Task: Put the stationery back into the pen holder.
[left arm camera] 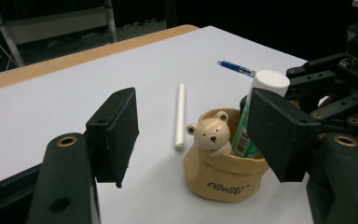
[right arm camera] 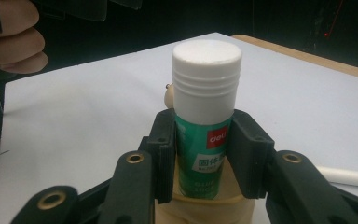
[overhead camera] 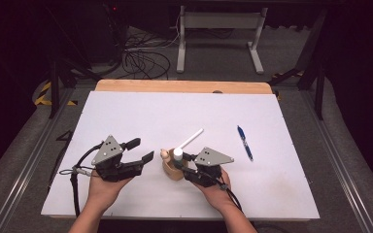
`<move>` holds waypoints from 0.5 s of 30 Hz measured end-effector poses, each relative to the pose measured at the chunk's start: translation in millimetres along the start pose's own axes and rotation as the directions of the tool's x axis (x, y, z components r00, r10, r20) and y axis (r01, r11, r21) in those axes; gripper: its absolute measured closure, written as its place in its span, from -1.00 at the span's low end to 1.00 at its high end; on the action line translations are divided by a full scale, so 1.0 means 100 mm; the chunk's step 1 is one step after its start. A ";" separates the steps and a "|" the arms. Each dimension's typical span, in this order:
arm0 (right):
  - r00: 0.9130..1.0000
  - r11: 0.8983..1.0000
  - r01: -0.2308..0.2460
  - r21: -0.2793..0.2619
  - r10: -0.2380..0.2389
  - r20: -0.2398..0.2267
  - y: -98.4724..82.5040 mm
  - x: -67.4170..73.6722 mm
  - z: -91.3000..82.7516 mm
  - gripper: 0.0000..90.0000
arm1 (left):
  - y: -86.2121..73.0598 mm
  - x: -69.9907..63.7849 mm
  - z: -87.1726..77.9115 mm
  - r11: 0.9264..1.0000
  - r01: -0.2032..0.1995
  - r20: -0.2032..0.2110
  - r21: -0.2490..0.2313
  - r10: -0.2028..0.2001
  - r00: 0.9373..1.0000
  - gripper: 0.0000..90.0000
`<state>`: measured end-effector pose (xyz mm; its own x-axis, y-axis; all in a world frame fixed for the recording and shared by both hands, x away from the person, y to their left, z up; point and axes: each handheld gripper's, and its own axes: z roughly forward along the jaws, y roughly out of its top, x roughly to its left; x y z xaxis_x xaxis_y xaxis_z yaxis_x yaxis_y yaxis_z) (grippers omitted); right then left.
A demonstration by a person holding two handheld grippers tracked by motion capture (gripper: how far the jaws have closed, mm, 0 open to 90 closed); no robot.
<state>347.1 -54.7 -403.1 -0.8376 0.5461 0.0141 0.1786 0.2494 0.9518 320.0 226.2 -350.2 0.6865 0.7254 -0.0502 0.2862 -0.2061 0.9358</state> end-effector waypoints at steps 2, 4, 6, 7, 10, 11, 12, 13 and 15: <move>1.000 1.000 0.000 0.002 0.000 -0.003 0.00 0.00 0.00 0.44 | 0.00 0.00 0.00 1.000 -0.002 0.000 0.000 0.002 1.000 -0.23; 1.000 1.000 0.002 0.004 -0.002 -0.003 0.00 0.01 0.01 0.44 | 0.00 0.00 0.00 1.000 -0.002 0.000 0.001 0.002 1.000 -0.23; 1.000 1.000 0.001 0.006 -0.001 -0.007 0.00 0.01 0.01 0.43 | 0.00 0.00 0.00 1.000 -0.002 0.000 0.002 0.002 1.000 -0.23; 1.000 1.000 0.002 0.009 -0.002 -0.009 0.00 0.01 0.01 0.43 | 0.00 0.00 0.00 1.000 -0.006 -0.001 0.003 0.006 1.000 -0.23; 1.000 1.000 0.002 0.010 -0.002 -0.014 -0.01 0.01 0.02 0.43 | 0.00 0.00 0.00 1.000 -0.005 0.000 0.002 0.005 1.000 -0.23; 1.000 1.000 0.002 0.011 -0.002 -0.015 -0.01 0.01 0.02 0.43 | 0.00 0.00 0.00 1.000 -0.005 0.000 0.003 0.005 1.000 -0.23; 1.000 1.000 0.002 0.012 -0.002 -0.014 -0.01 0.02 0.02 0.42 | 0.00 0.00 0.00 1.000 -0.004 0.001 0.004 0.004 1.000 -0.23; 1.000 1.000 0.002 0.012 -0.002 -0.014 -0.01 0.02 0.02 0.42 | 0.00 0.00 0.00 1.000 -0.002 0.001 0.004 0.002 1.000 -0.23; 1.000 1.000 0.001 0.013 -0.001 -0.015 -0.01 0.02 0.02 0.42 | 0.00 0.00 0.01 1.000 -0.002 0.001 0.003 0.002 1.000 -0.23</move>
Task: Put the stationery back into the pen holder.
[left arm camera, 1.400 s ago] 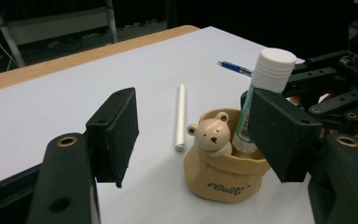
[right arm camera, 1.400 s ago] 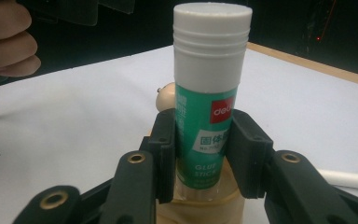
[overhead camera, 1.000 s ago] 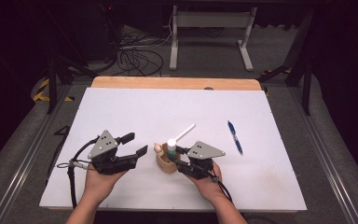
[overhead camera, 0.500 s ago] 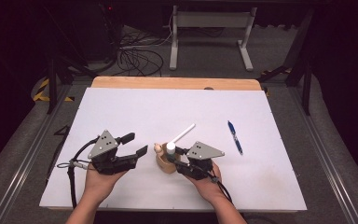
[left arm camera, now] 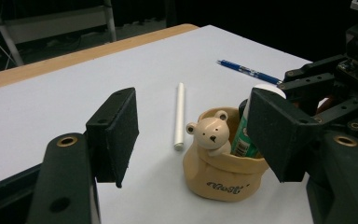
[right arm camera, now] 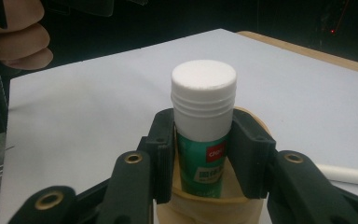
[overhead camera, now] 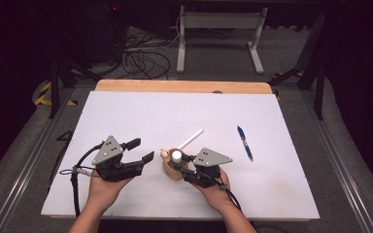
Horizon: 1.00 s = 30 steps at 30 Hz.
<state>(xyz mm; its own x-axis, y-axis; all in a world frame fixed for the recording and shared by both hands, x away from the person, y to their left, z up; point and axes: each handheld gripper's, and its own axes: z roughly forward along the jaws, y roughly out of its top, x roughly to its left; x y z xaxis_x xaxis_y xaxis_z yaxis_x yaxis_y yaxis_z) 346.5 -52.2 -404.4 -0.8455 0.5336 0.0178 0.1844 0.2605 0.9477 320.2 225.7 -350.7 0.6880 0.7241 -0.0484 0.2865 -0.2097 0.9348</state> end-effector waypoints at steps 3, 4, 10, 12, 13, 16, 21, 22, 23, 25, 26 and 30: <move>1.000 1.000 -0.001 0.000 0.001 -0.004 0.00 0.00 0.00 0.41 | 0.00 0.00 0.00 1.000 0.000 -0.001 0.001 0.000 1.000 -0.23; 1.000 1.000 -0.003 -0.001 0.003 -0.009 0.00 0.00 0.00 0.41 | 0.00 0.00 0.00 1.000 0.001 -0.001 0.001 -0.001 1.000 -0.23; 1.000 1.000 -0.006 -0.006 0.006 -0.009 0.01 0.00 -0.01 0.36 | 0.00 0.00 0.00 1.000 -0.003 -0.002 0.004 0.003 1.000 -0.23; 1.000 1.000 -0.007 -0.008 0.007 -0.011 0.01 -0.01 -0.01 0.31 | 0.00 0.01 0.01 1.000 -0.005 -0.006 0.001 0.005 1.000 -0.23; 1.000 1.000 -0.007 -0.009 0.007 -0.012 0.01 -0.01 -0.01 0.29 | -0.01 0.00 0.01 1.000 0.007 -0.001 0.005 -0.007 1.000 -0.23; 1.000 1.000 -0.014 -0.018 0.014 -0.014 0.02 -0.01 -0.02 0.22 | -0.01 0.01 0.01 1.000 0.002 -0.005 0.006 -0.002 1.000 -0.23; 1.000 0.999 -0.020 -0.043 0.020 -0.017 0.03 -0.02 -0.05 0.11 | -0.01 0.02 0.02 1.000 -0.005 -0.014 0.007 0.005 1.000 -0.23; 1.000 0.998 -0.024 -0.049 0.024 -0.016 0.04 -0.02 -0.06 0.09 | -0.01 0.01 0.03 1.000 -0.003 -0.015 0.007 0.003 1.000 -0.23; 1.000 0.998 -0.024 -0.054 0.023 -0.018 0.04 -0.03 -0.07 0.06 | -0.01 0.01 0.03 1.000 -0.007 -0.020 0.006 0.007 1.000 -0.24; 1.000 0.997 -0.024 -0.069 0.023 -0.021 0.05 -0.03 -0.09 -0.02 | -0.02 0.02 0.04 1.000 -0.017 -0.025 0.013 0.017 1.000 -0.24; 0.999 0.997 -0.028 -0.075 0.026 -0.024 0.06 -0.03 -0.10 -0.06 | -0.02 0.02 0.05 1.000 -0.009 -0.026 0.014 0.009 1.000 -0.24; 0.999 0.995 -0.028 -0.095 0.025 -0.039 0.09 -0.04 -0.15 -0.22 | -0.03 0.03 0.08 1.000 -0.018 -0.035 0.023 0.019 0.999 -0.24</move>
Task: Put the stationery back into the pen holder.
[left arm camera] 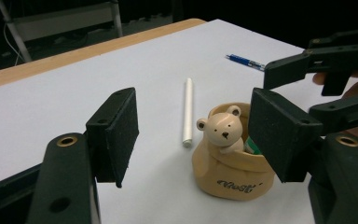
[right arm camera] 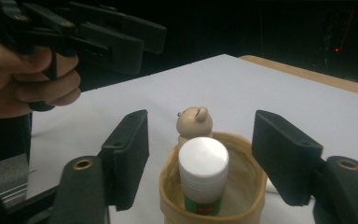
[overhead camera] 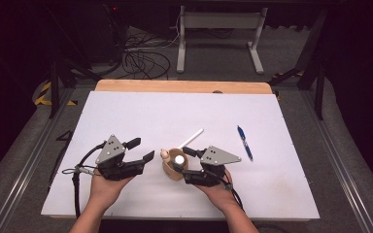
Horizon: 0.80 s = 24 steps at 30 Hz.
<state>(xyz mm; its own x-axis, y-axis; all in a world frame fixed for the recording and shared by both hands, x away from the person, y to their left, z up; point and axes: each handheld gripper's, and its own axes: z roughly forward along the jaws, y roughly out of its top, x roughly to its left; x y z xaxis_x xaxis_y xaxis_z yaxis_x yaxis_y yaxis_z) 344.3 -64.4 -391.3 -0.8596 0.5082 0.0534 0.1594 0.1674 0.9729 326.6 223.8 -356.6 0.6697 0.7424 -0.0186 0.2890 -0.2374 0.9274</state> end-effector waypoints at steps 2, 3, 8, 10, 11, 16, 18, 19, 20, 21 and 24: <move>1.000 1.000 0.000 -0.006 0.000 0.000 0.01 -0.01 -0.02 -0.29 | 0.00 0.01 0.02 1.000 -0.010 -0.011 0.005 0.010 1.000 -0.25; 1.000 1.000 0.000 -0.008 0.000 0.003 0.02 -0.02 -0.04 -0.32 | -0.01 0.02 0.03 1.000 -0.013 -0.018 0.006 0.013 1.000 -0.25; 1.000 1.000 -0.006 -0.030 0.006 0.008 0.04 -0.08 -0.15 -0.49 | 0.00 0.08 0.08 1.000 0.005 -0.010 0.007 -0.005 1.000 -0.25; 1.000 0.999 -0.011 -0.039 0.011 0.017 0.05 -0.12 -0.22 -0.53 | 0.00 0.10 0.11 1.000 0.016 -0.006 0.001 -0.016 1.000 -0.25; 1.000 0.999 -0.016 -0.043 0.017 0.025 0.06 -0.14 -0.26 -0.55 | 0.00 0.12 0.12 1.000 0.018 -0.001 0.005 -0.018 1.000 -0.25; 0.996 0.997 -0.037 -0.066 0.042 0.077 0.05 -0.28 -0.46 -0.60 | 0.00 0.20 0.20 1.000 0.025 0.007 0.000 -0.025 1.000 -0.29; 0.995 0.997 -0.039 -0.071 0.045 0.093 0.05 -0.33 -0.53 -0.62 | 0.00 0.22 0.23 0.999 0.040 0.015 -0.003 -0.040 0.999 -0.29; 0.993 0.996 -0.043 -0.072 0.051 0.104 0.05 -0.34 -0.57 -0.63 | 0.00 0.24 0.25 0.999 0.041 0.018 -0.005 -0.041 0.999 -0.30; 0.992 0.996 -0.041 -0.073 0.050 0.116 0.04 -0.37 -0.60 -0.63 | 0.01 0.25 0.26 0.999 0.047 0.026 -0.006 -0.047 0.999 -0.30; 0.991 0.996 -0.045 -0.077 0.054 0.125 0.04 -0.38 -0.63 -0.64 | 0.03 0.27 0.28 0.999 0.046 0.029 -0.005 -0.046 0.999 -0.30; 0.987 0.995 -0.051 -0.089 0.064 0.148 0.04 -0.43 -0.70 -0.64 | 0.08 0.29 0.33 0.999 0.046 0.037 -0.004 -0.046 0.998 -0.30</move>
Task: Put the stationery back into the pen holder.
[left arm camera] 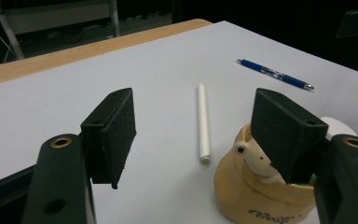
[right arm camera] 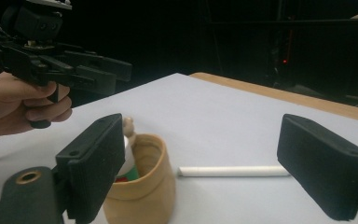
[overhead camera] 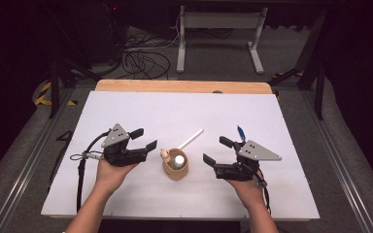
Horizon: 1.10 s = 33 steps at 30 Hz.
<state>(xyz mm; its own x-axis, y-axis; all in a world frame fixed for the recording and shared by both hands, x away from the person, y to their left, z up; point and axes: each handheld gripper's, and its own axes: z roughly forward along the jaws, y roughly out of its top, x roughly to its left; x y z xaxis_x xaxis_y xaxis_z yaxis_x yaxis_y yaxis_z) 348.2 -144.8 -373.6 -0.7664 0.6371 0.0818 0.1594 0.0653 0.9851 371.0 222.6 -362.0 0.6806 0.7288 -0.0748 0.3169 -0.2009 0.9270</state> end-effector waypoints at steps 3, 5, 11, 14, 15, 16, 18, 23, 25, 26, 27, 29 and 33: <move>1.000 1.000 -0.001 -0.004 0.001 0.016 0.01 -0.04 -0.04 -0.64 | 0.07 0.03 0.06 1.000 -0.001 0.000 0.003 0.001 1.000 -0.30; 1.000 1.000 0.002 -0.003 -0.002 0.027 0.01 -0.05 -0.06 -0.64 | 0.12 0.06 0.11 1.000 -0.001 -0.004 0.013 0.001 1.000 -0.30; 0.999 1.000 0.009 0.010 -0.010 0.052 0.02 -0.09 -0.08 -0.64 | 0.25 0.10 0.31 0.998 -0.033 -0.009 0.047 0.033 0.999 -0.31; 0.998 1.000 0.008 0.009 -0.008 0.058 0.02 -0.11 -0.10 -0.64 | 0.30 0.11 0.43 0.997 -0.039 0.002 0.071 0.039 0.999 -0.32; 0.998 1.000 0.004 0.011 -0.005 0.064 0.02 -0.11 -0.10 -0.64 | 0.32 0.11 0.47 0.996 -0.045 0.009 0.082 0.044 0.999 -0.32; 0.998 1.000 0.007 0.012 -0.008 0.066 0.02 -0.12 -0.11 -0.64 | 0.34 0.10 0.51 0.995 -0.048 0.012 0.089 0.048 0.999 -0.32; 0.997 1.000 0.005 0.015 -0.006 0.073 0.02 -0.14 -0.12 -0.63 | 0.37 0.10 0.58 0.991 -0.067 0.014 0.113 0.066 0.998 -0.34; 0.996 1.000 0.001 0.019 -0.003 0.092 0.02 -0.18 -0.15 -0.63 | 0.46 0.10 0.74 0.993 -0.012 0.053 0.117 0.005 0.999 -0.34; 0.995 1.000 -0.001 0.016 0.000 0.097 0.02 -0.19 -0.17 -0.63 | 0.49 0.11 0.81 0.993 0.010 0.067 0.120 -0.018 0.998 -0.33; 0.995 1.000 -0.002 0.017 0.000 0.098 0.02 -0.20 -0.17 -0.63 | 0.51 0.13 0.84 0.992 0.016 0.067 0.121 -0.024 0.997 -0.31; 0.995 1.000 -0.003 0.015 0.001 0.100 0.02 -0.21 -0.18 -0.63 | 0.52 0.14 0.87 0.992 0.032 0.076 0.126 -0.041 0.996 -0.31; 0.995 1.000 -0.002 0.013 0.001 0.103 0.02 -0.22 -0.19 -0.63 | 0.55 0.17 0.94 0.990 0.053 0.088 0.128 -0.065 0.994 -0.30; 0.994 1.000 -0.006 0.010 0.005 0.108 0.03 -0.23 -0.21 -0.62 | 0.58 0.20 1.07 0.987 0.061 0.101 0.150 -0.076 0.992 -0.28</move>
<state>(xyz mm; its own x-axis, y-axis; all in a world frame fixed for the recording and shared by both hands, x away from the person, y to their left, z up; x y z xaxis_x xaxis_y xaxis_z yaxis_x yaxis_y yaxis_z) 353.6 -175.2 -369.7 -0.6943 0.7163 0.0700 0.1701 0.0687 0.9830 474.3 155.3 -348.8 0.7175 0.6724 -0.1819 0.4532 -0.2524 0.8549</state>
